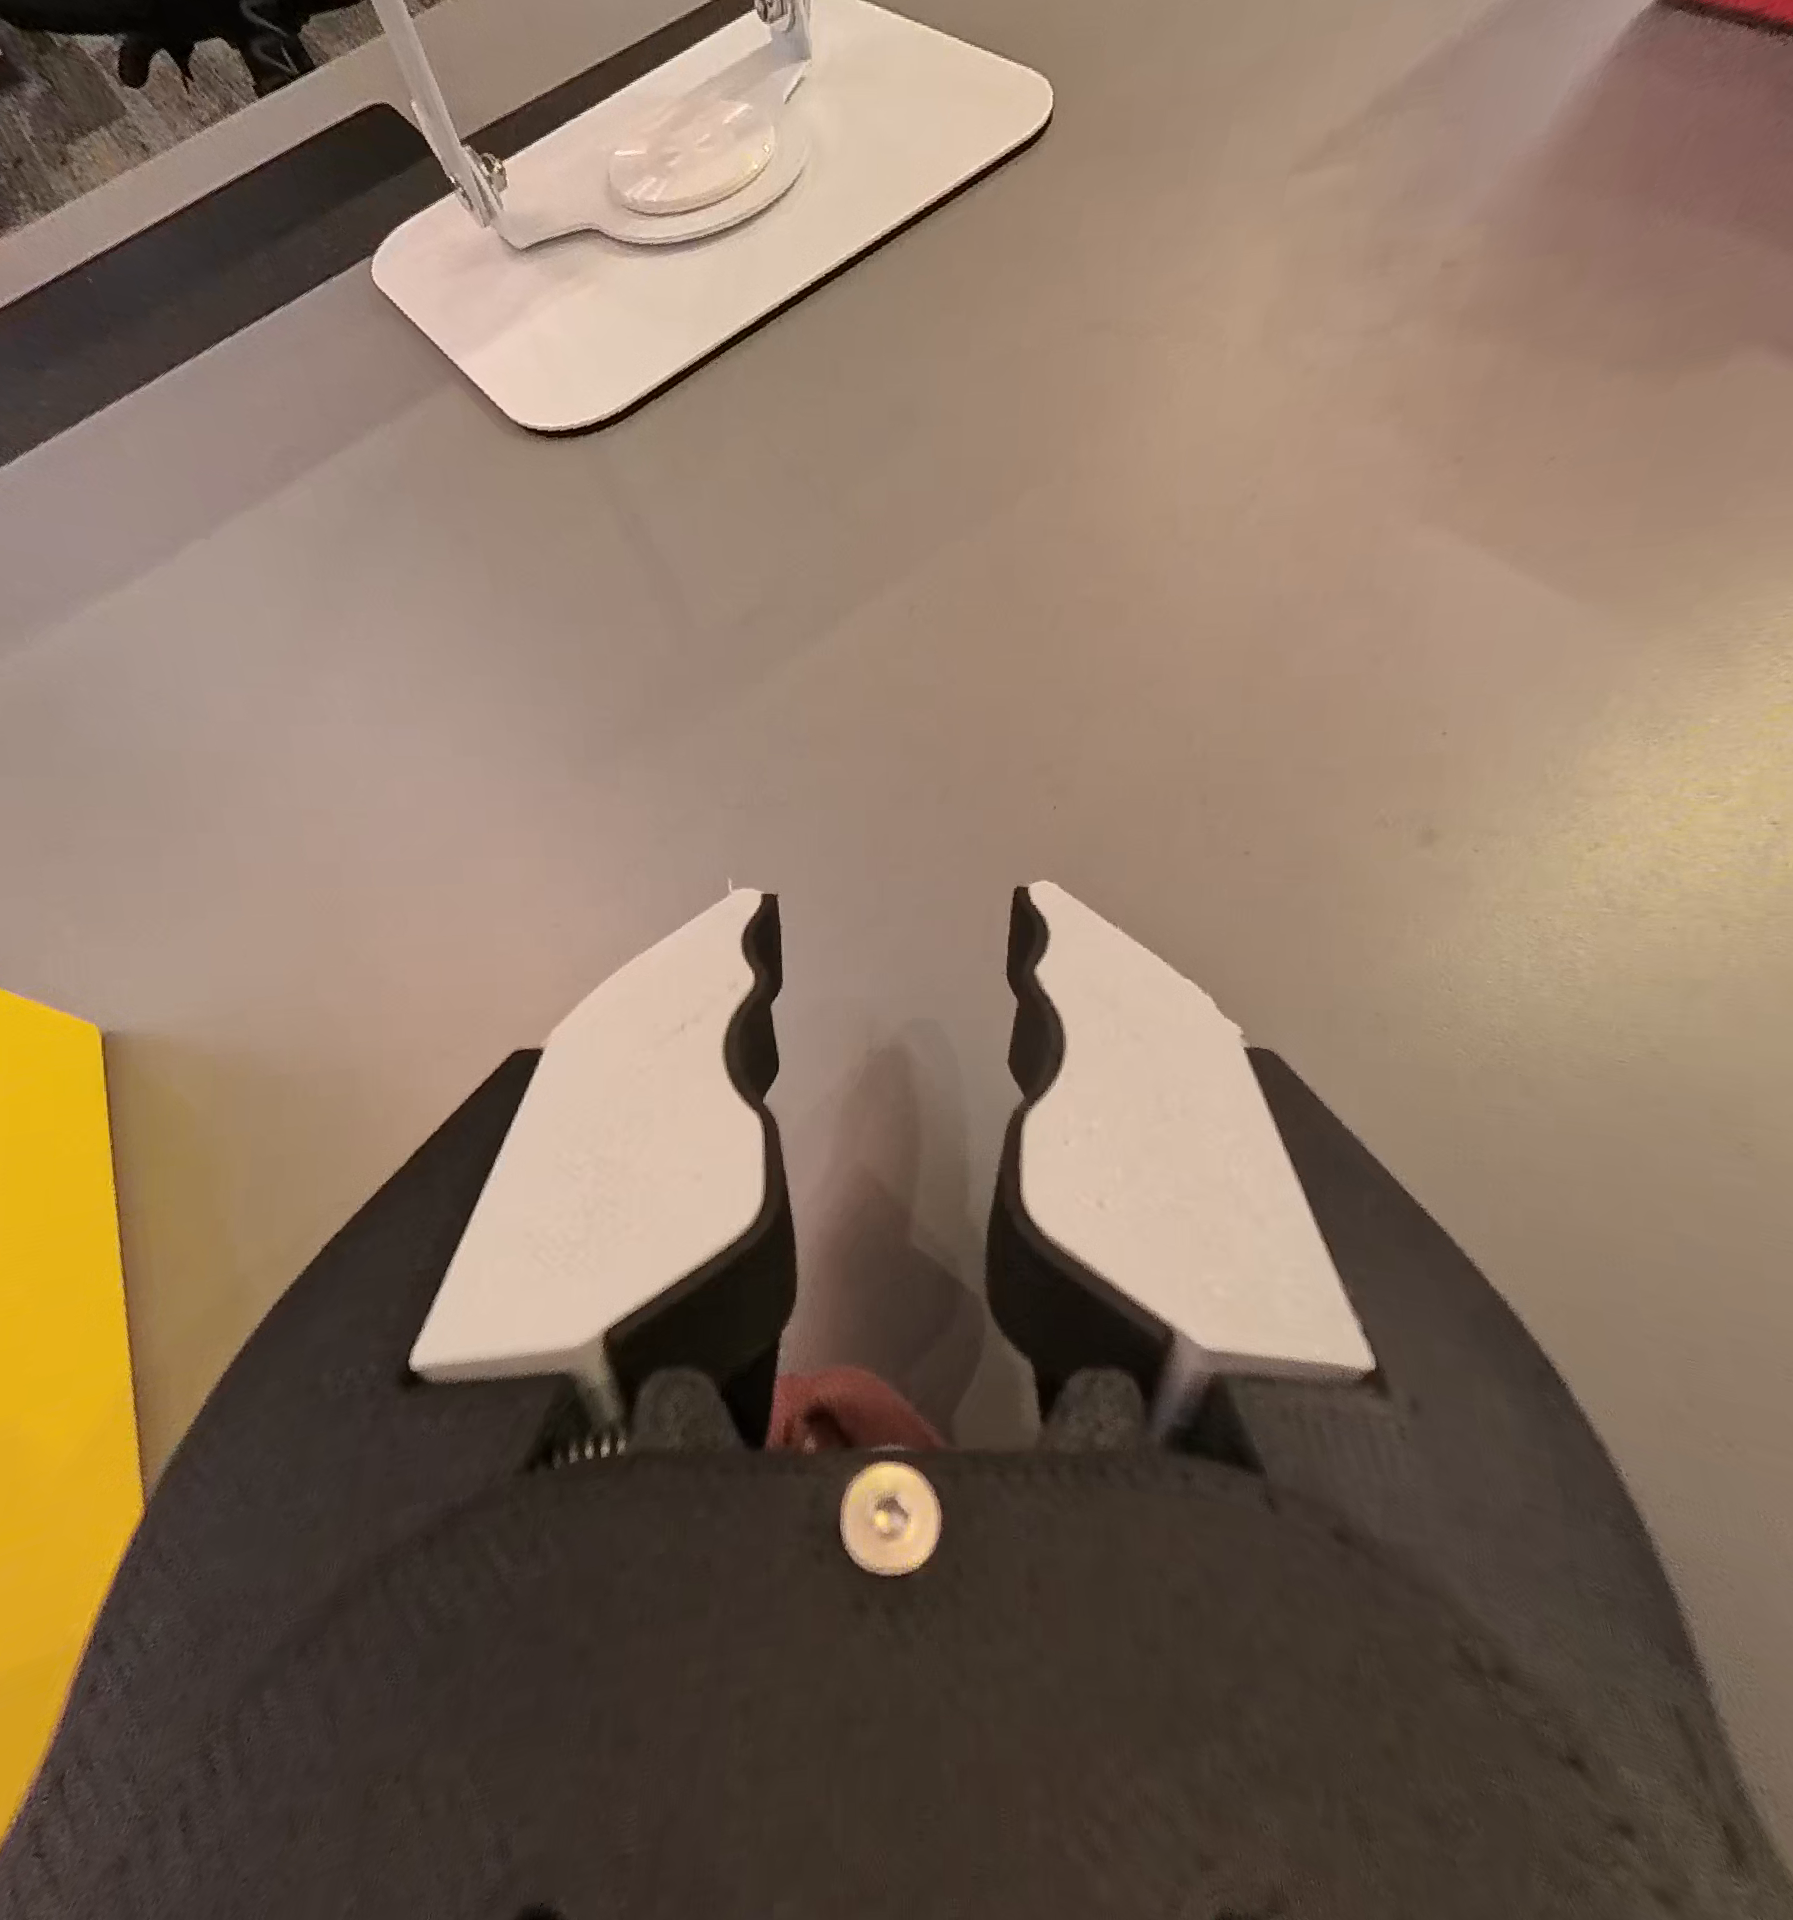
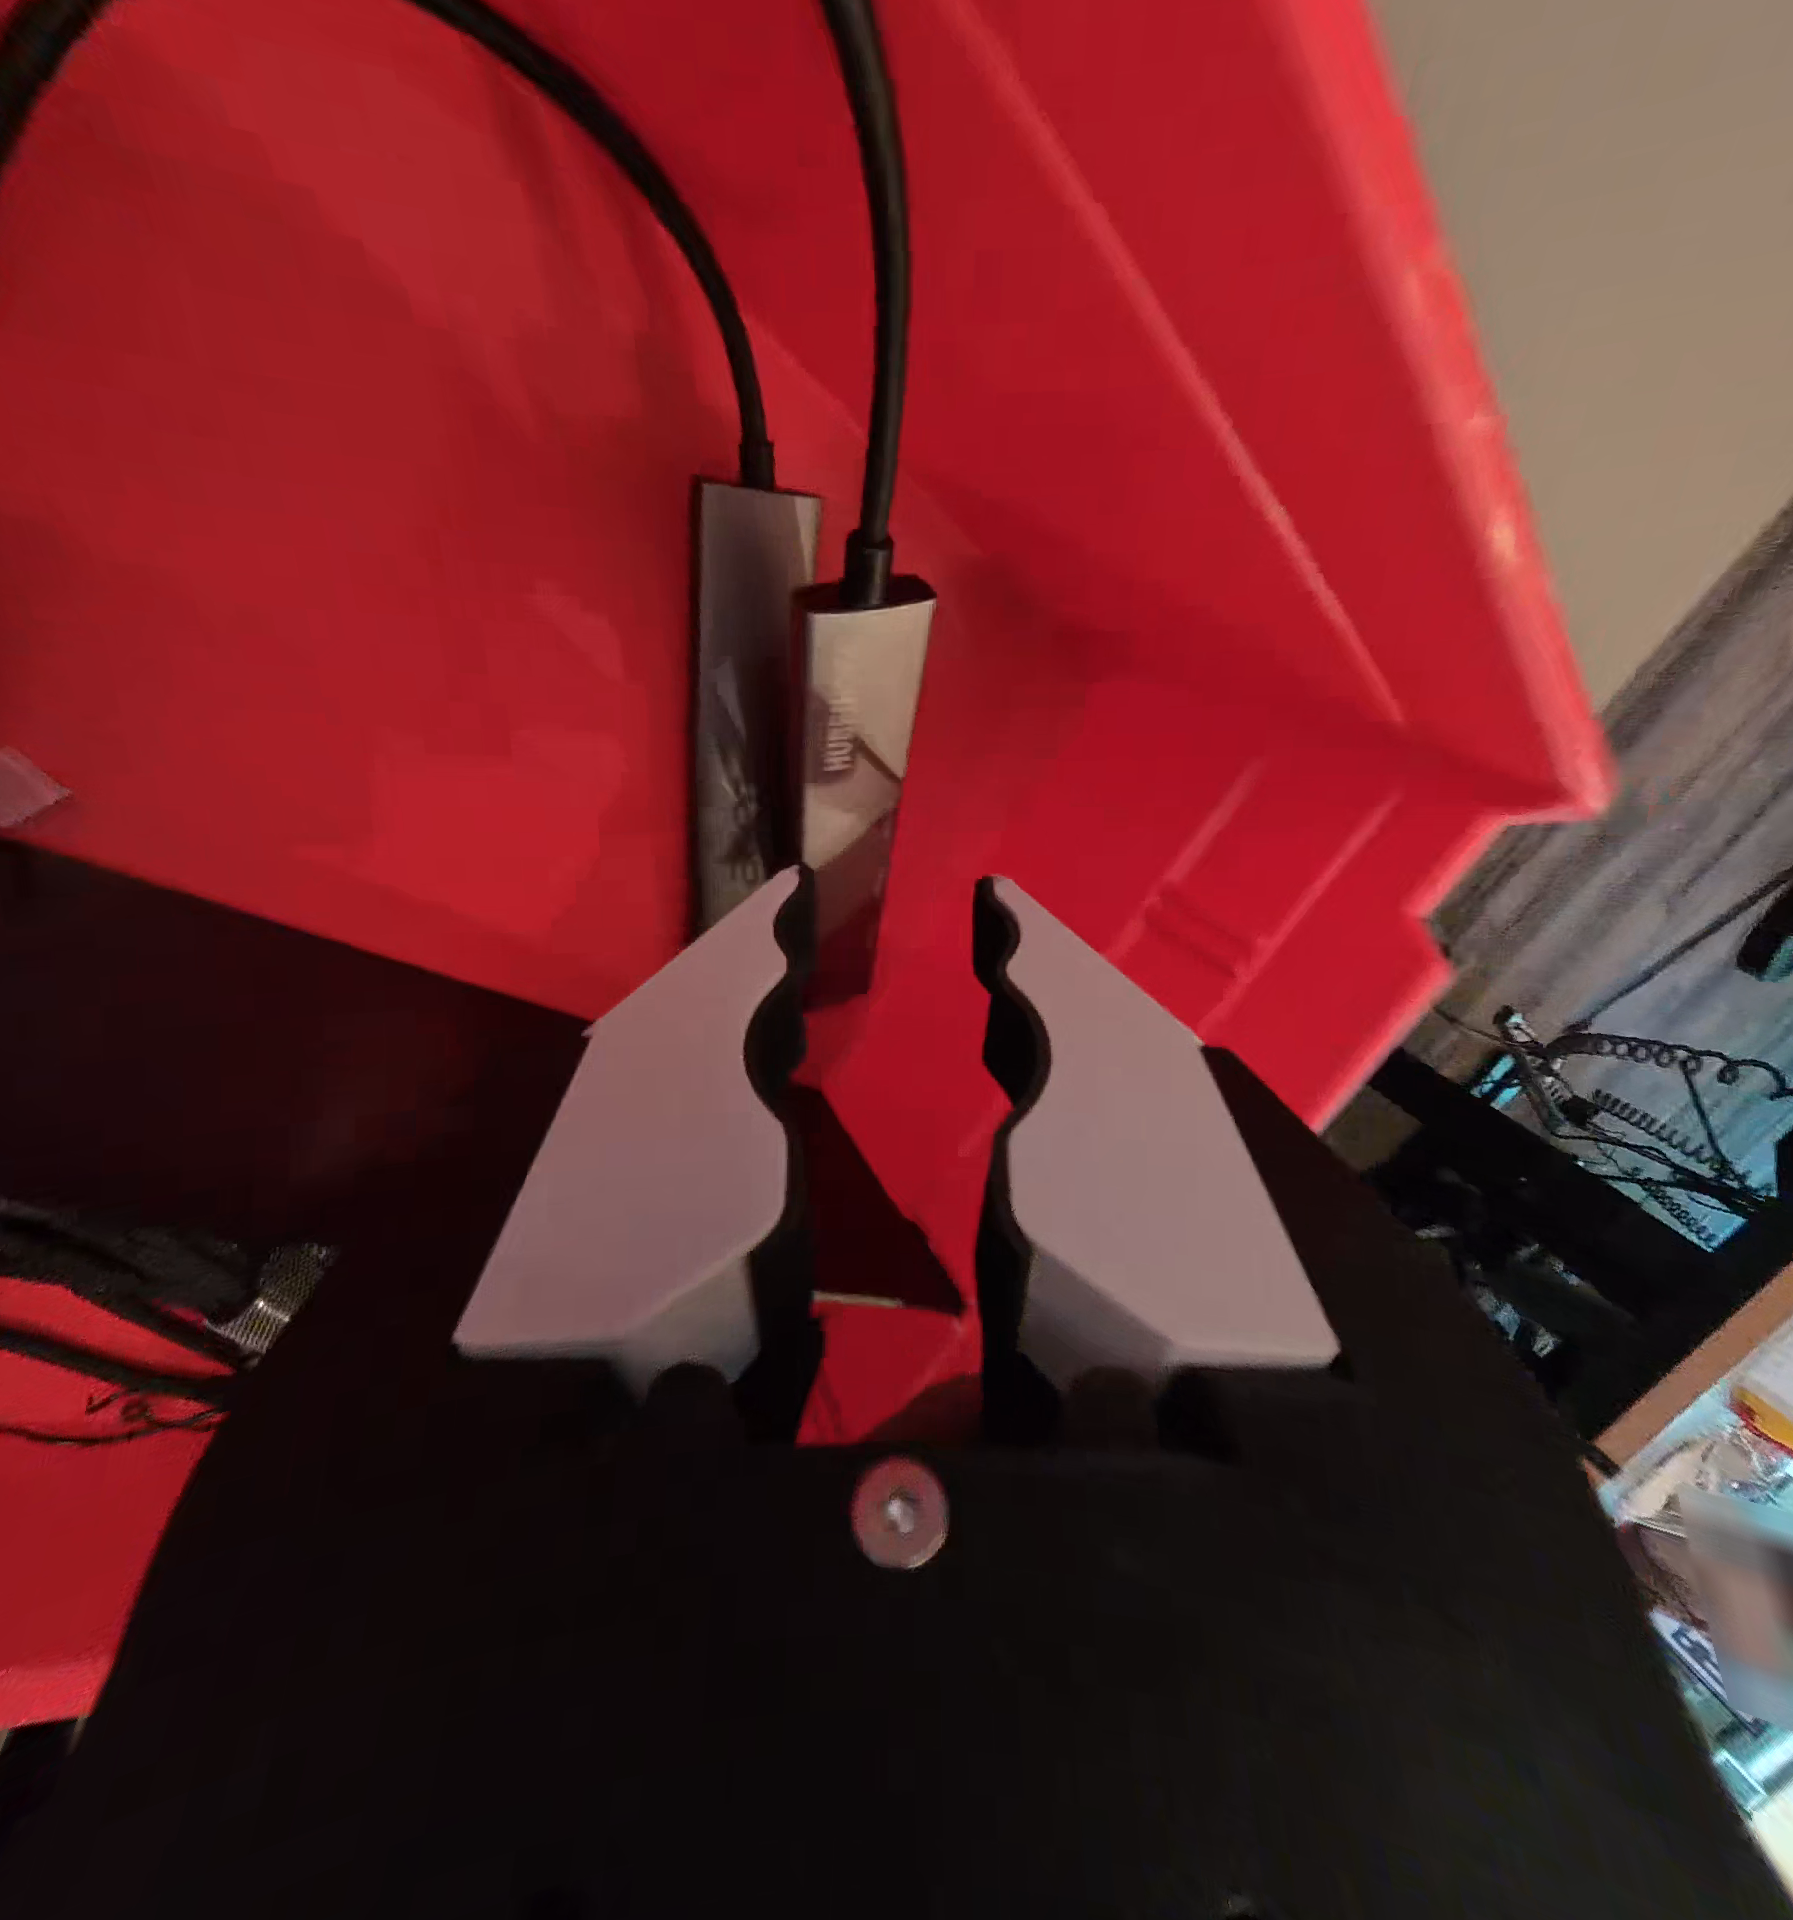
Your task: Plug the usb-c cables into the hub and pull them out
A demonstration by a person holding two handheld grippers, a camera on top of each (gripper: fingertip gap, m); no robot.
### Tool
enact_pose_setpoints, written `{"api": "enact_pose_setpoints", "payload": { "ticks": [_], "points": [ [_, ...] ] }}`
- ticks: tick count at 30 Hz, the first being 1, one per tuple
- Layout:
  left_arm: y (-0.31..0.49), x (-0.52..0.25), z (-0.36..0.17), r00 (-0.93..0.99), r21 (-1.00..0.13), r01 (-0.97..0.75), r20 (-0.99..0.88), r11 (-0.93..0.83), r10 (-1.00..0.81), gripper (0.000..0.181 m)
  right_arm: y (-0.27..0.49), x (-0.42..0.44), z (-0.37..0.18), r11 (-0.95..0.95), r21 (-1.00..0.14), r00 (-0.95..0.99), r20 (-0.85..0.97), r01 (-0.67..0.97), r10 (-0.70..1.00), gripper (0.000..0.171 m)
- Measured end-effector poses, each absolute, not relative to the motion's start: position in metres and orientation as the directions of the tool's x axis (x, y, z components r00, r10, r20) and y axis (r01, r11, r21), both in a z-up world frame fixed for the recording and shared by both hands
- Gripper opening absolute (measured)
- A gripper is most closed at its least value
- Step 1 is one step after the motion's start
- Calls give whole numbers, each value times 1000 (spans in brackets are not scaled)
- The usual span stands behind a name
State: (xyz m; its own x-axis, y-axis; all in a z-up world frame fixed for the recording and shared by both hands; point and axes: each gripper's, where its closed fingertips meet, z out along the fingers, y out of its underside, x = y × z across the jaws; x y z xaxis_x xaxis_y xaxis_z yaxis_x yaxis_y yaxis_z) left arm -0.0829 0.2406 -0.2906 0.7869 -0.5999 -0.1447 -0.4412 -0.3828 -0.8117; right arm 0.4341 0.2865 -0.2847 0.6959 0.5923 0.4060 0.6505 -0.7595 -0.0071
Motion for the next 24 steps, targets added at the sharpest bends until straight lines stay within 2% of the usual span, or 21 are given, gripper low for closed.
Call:
{"api": "enact_pose_setpoints", "payload": {
  "ticks": [6, 9, 12, 15, 18, 21, 24],
  "points": [
    [242, -83, -291, 787, -810, -441, -141, -387, -601, 42, 293, 412, -231, -708, -197, 701, 462, 678, 543, 31],
    [240, -81, -287, 783, -821, -438, -149, -365, -604, 43, 285, 406, -199, -665, -322, 721, 481, 675, 499, 45],
    [238, -82, -265, 777, -838, -446, -187, -316, -601, 48, 269, 426, -181, -655, -379, 739, 504, 654, 446, 56],
    [238, -94, -211, 765, -859, -482, -315, -175, -562, 47, 246, 456, -180, -686, -412, 786, 468, 599, 405, 53],
    [241, -126, -152, 779, -855, -509, -410, -97, -475, 49, 228, 479, -190, -715, -457, 842, 382, 530, 380, 58],
    [246, -179, -121, 799, -823, -548, -463, -148, -384, 56, 218, 496, -201, -734, -476, 869, 353, 485, 346, 63],
    [254, -248, -117, 812, -771, -575, -500, -272, -300, 66, 213, 491, -222, -741, -479, 881, 294, 471, 370, 68]
  ]
}}
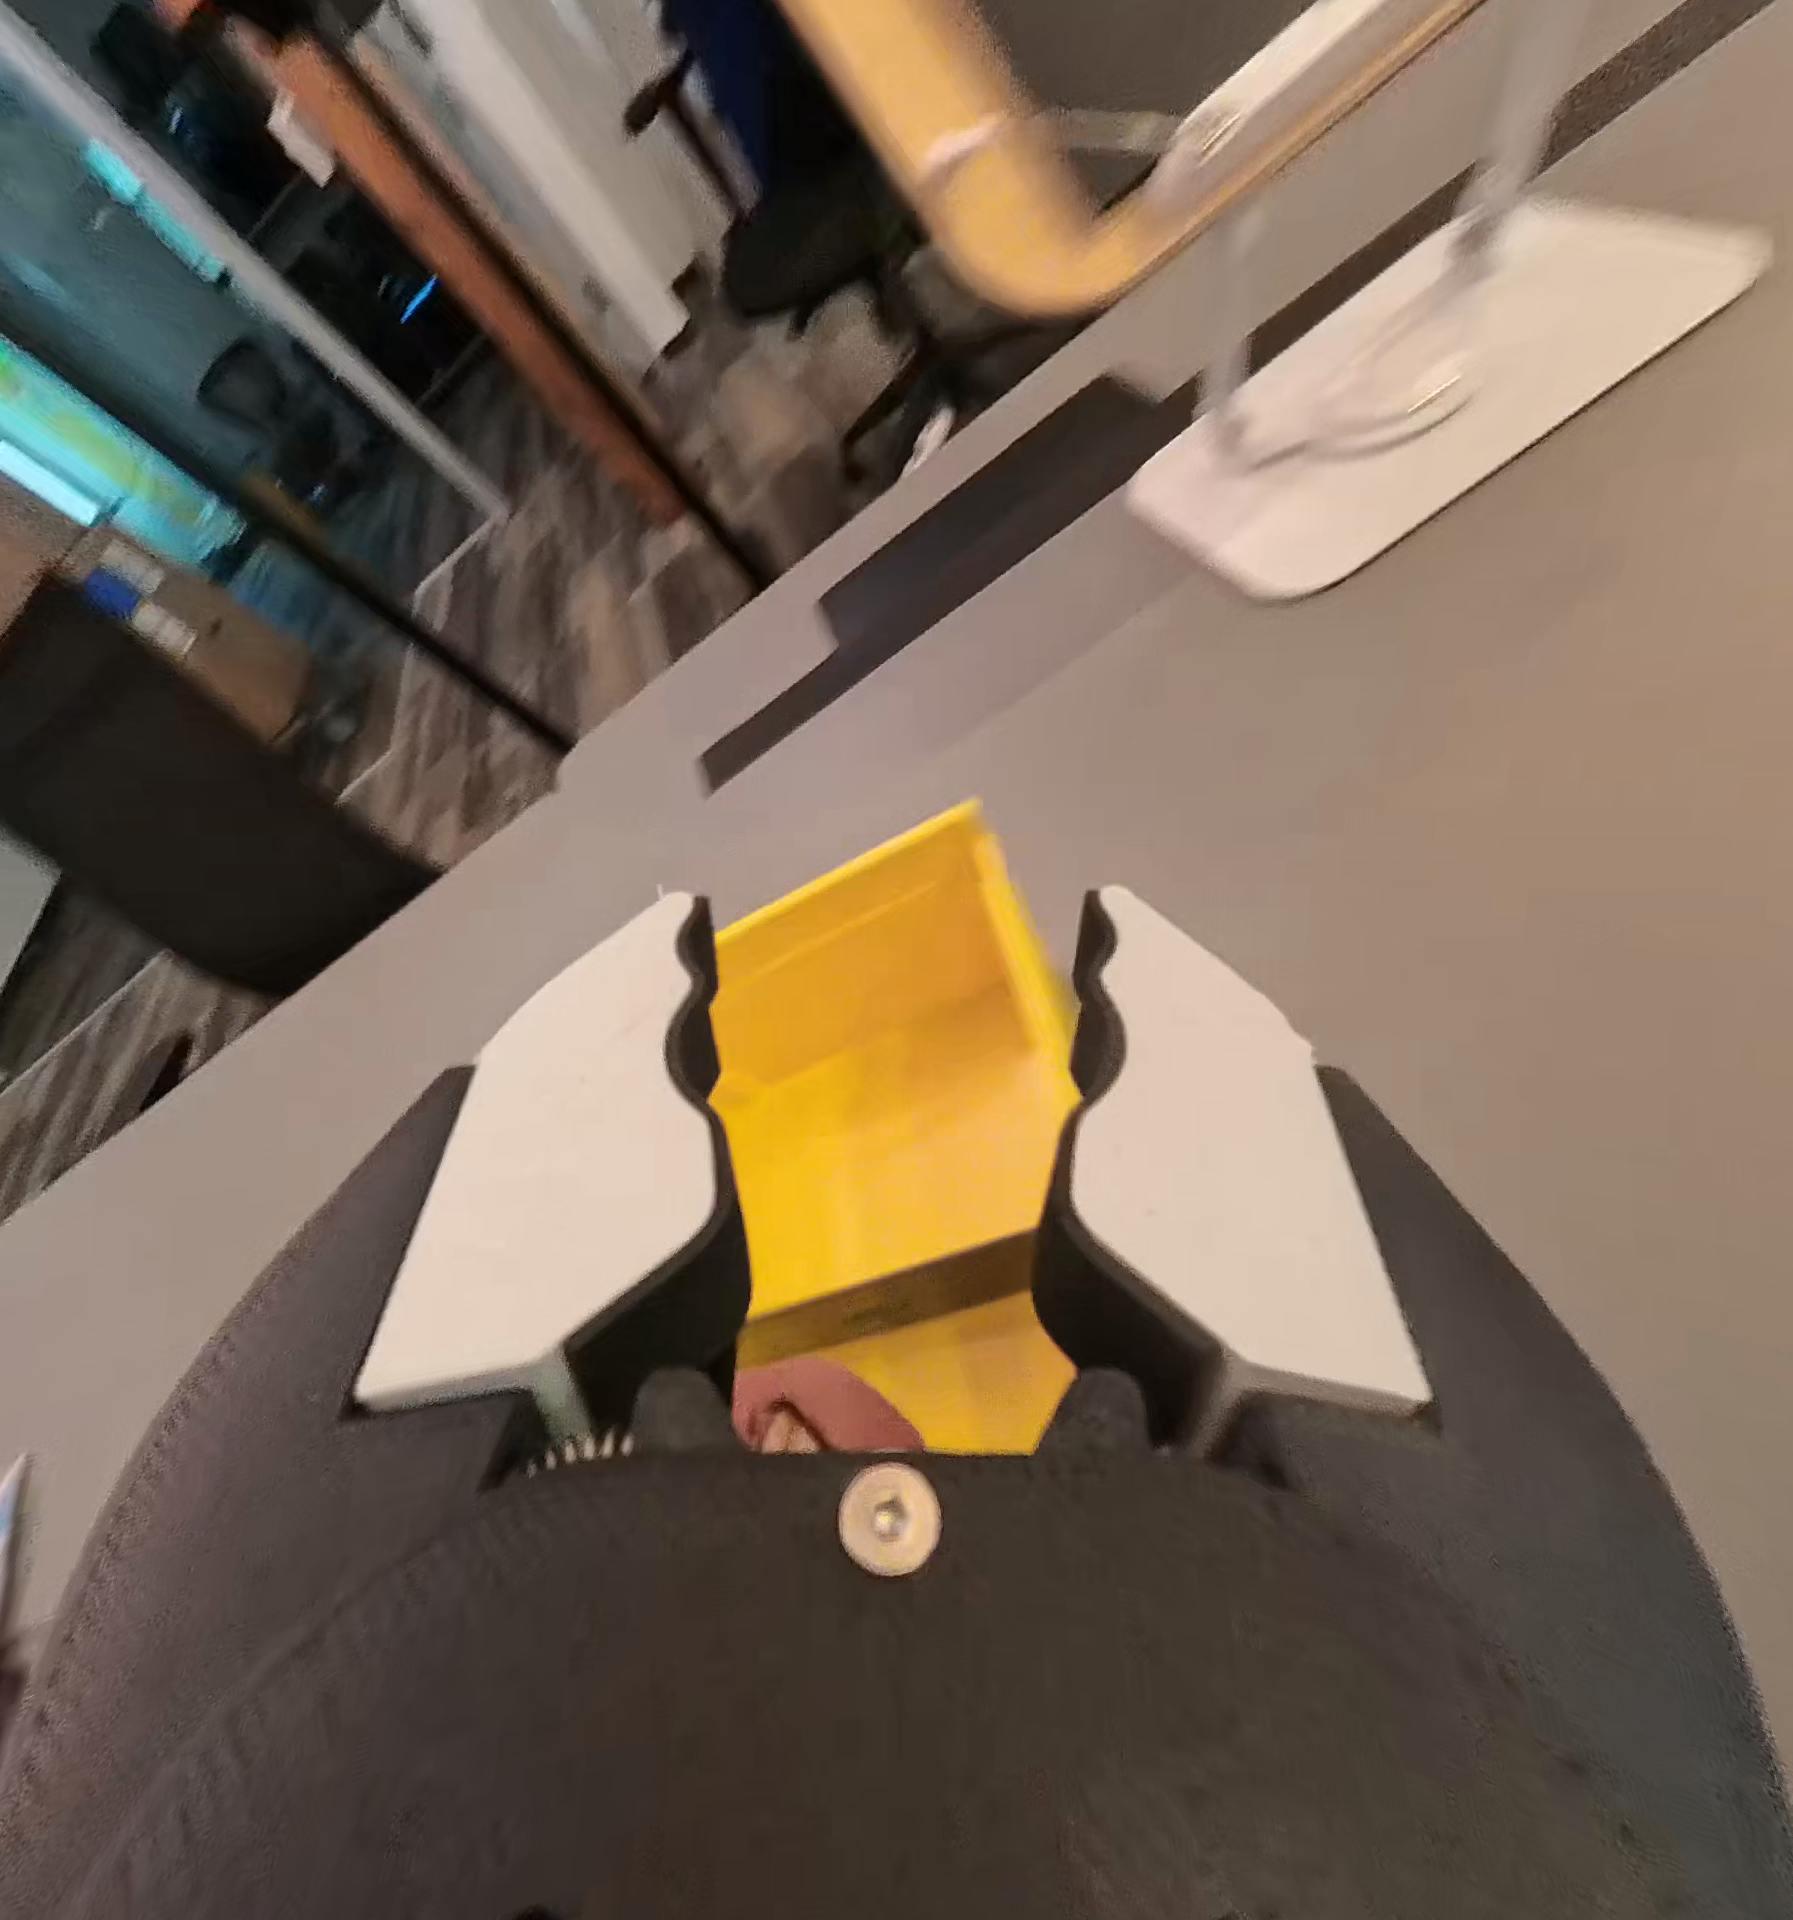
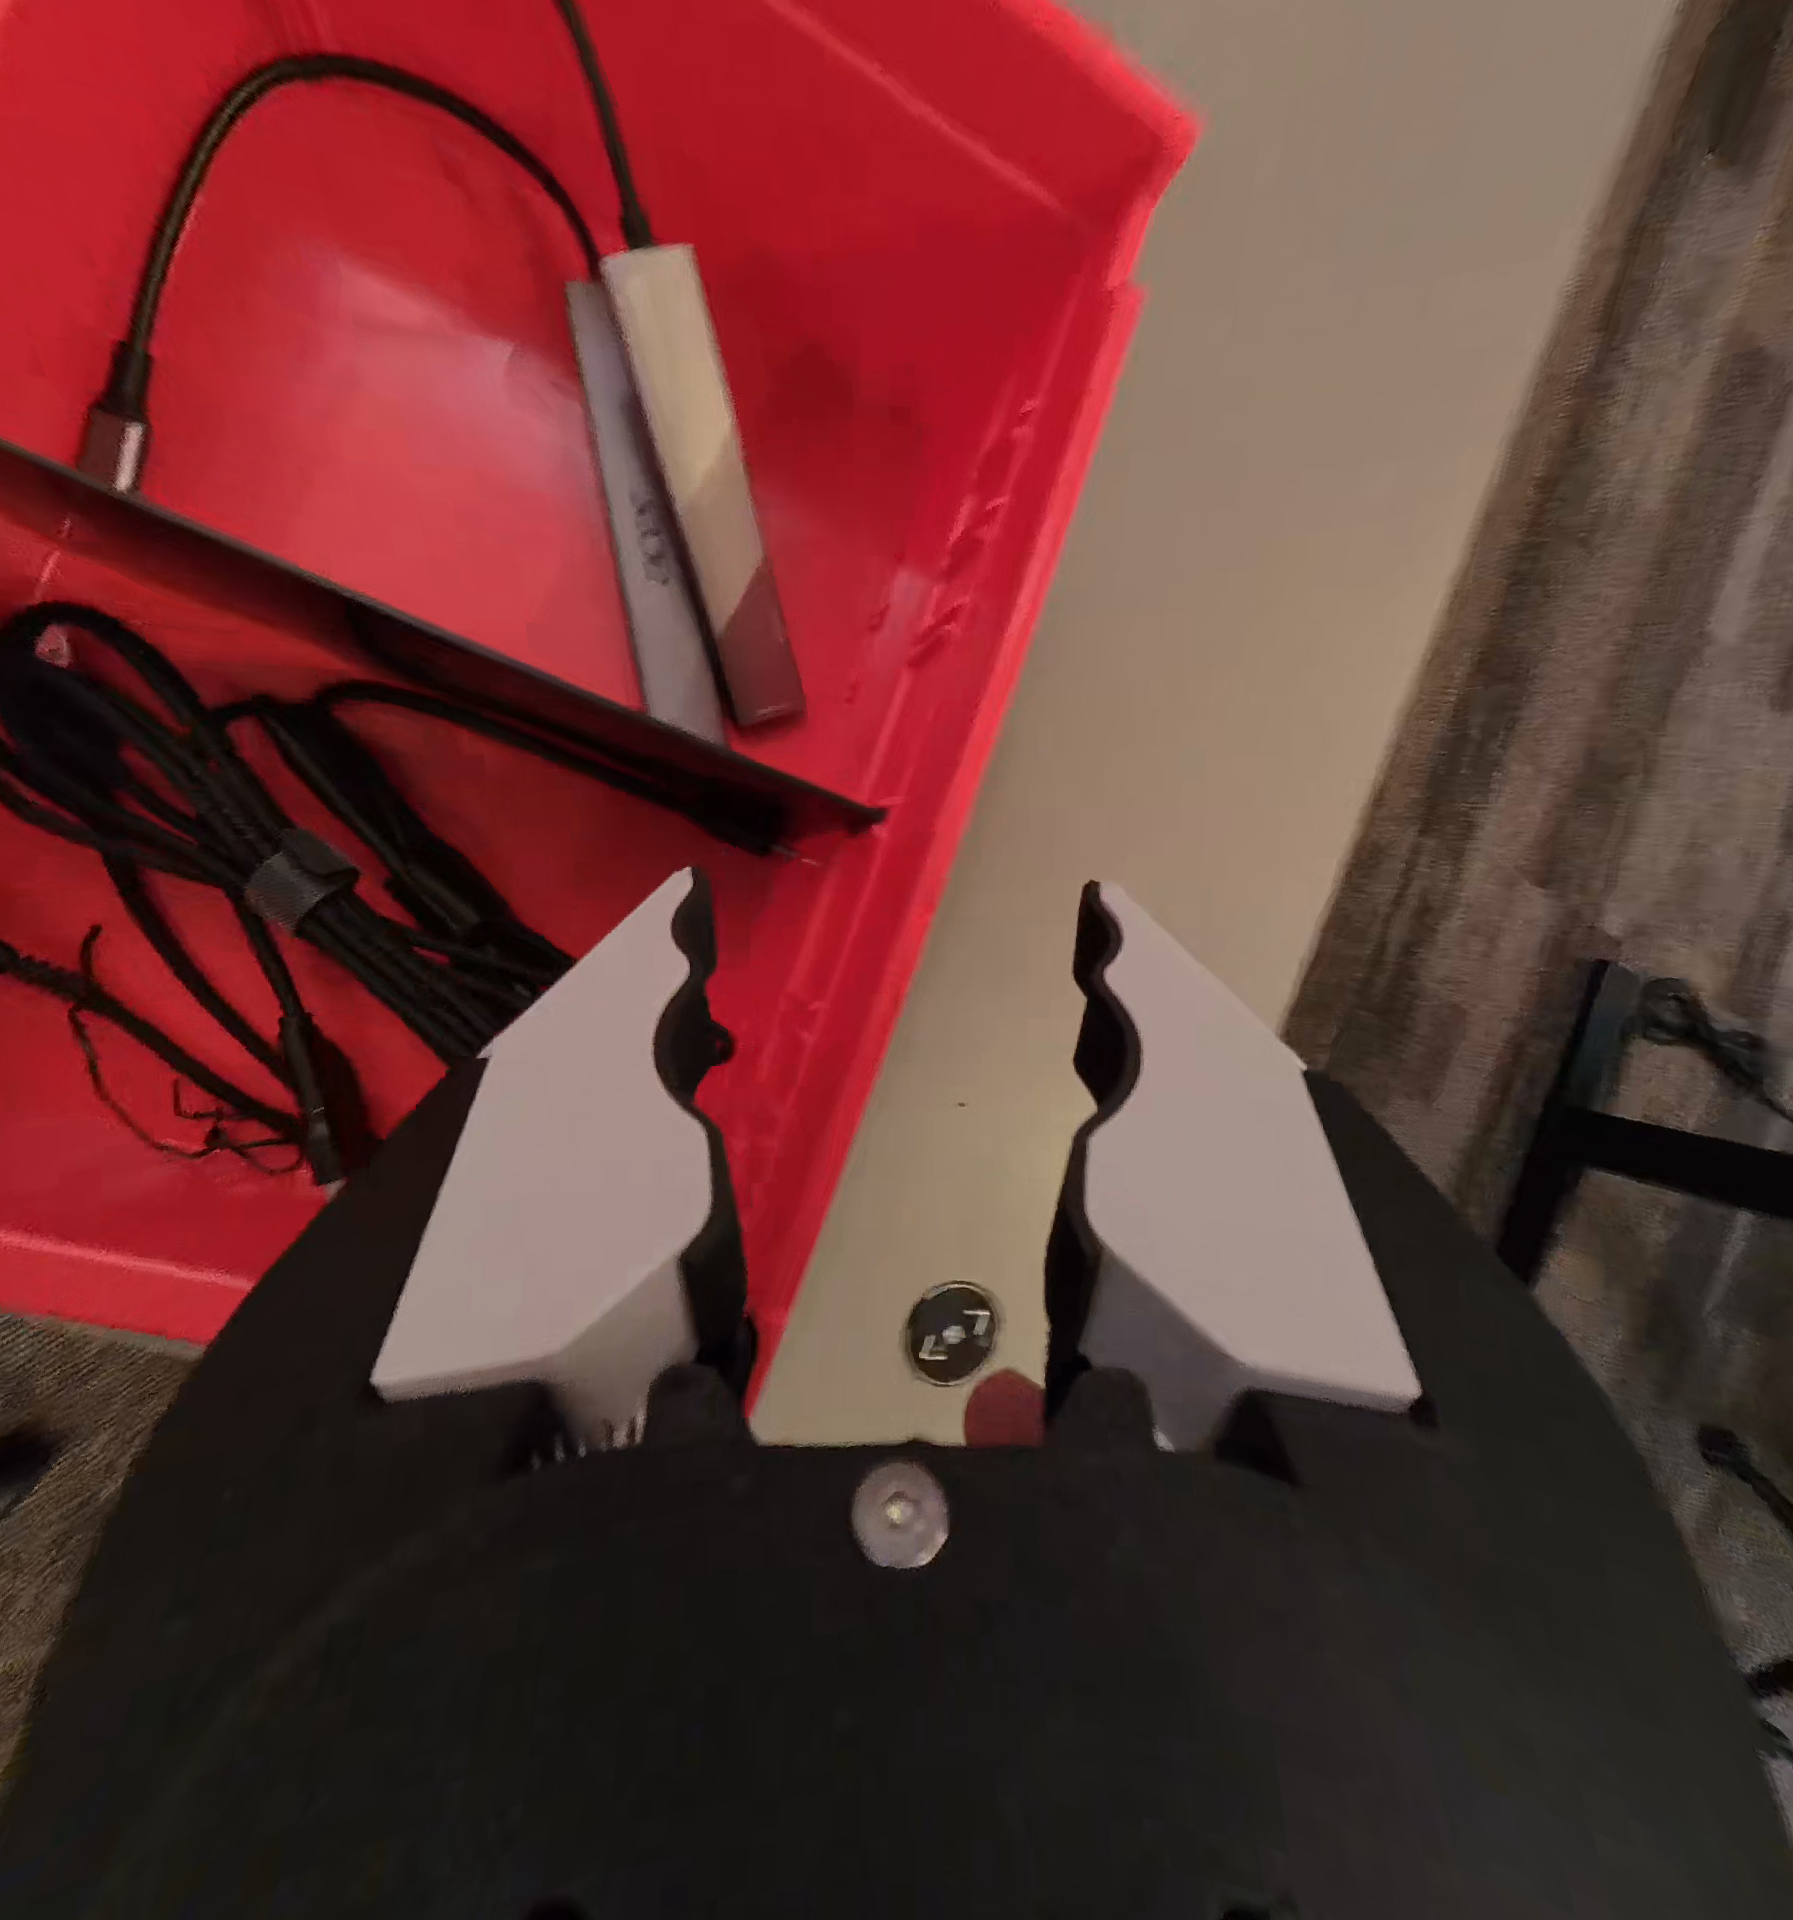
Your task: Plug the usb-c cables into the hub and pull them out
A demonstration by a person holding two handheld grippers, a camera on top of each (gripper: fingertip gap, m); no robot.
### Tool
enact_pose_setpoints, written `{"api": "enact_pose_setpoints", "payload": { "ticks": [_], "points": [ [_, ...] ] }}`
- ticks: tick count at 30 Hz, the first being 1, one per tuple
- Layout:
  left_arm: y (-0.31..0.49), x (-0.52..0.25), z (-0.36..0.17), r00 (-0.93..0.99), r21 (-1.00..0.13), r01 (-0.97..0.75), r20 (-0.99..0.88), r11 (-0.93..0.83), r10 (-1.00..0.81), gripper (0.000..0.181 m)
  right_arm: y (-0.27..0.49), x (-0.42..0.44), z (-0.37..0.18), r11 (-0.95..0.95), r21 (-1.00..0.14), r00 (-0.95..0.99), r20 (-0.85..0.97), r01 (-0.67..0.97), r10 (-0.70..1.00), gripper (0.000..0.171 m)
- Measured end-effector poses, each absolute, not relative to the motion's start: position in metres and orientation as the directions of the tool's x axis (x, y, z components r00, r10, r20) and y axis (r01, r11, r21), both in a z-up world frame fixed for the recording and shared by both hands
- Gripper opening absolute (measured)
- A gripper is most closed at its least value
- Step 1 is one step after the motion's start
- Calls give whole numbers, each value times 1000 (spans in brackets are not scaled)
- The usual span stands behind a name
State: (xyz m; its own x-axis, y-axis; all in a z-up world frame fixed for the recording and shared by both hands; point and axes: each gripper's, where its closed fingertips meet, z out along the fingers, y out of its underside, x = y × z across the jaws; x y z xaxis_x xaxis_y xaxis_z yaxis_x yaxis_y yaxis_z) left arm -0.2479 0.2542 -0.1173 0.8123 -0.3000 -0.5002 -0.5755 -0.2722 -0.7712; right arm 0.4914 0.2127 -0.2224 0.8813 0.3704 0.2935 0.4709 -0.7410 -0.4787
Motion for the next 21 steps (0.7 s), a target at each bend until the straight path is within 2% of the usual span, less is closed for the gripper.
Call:
{"api": "enact_pose_setpoints", "payload": {
  "ticks": [4, 7, 12, 13, 16, 18, 21],
  "points": [
    [256, -342, -151, 878, -731, -478, -421, -488, -229, 76, 208, 480, -252, -760, -444, 880, 235, 475, 414, 60],
    [251, -404, -177, 877, -674, -453, -453, -584, -158, 75, 213, 478, -263, -762, -448, 884, 242, 468, 400, 56],
    [233, -447, -240, 877, -540, -444, -426, -715, -223, 84, 223, 480, -260, -766, -497, 913, 242, 408, 329, 23],
    [231, -450, -245, 856, -509, -475, -457, -718, -243, 84, 223, 477, -260, -764, -502, 914, 234, 405, 331, 20],
    [227, -455, -248, 828, -435, -502, -491, -748, -270, 68, 223, 461, -259, -759, -527, 923, 183, 382, 338, 20],
    [227, -463, -244, 820, -429, -505, -509, -749, -262, 61, 222, 451, -259, -757, -536, 925, 165, 375, 341, 20],
    [233, -478, -224, 865, -561, -437, -477, -703, -158, 62, 221, 440, -259, -756, -533, 923, 177, 381, 341, 22]
  ]
}}
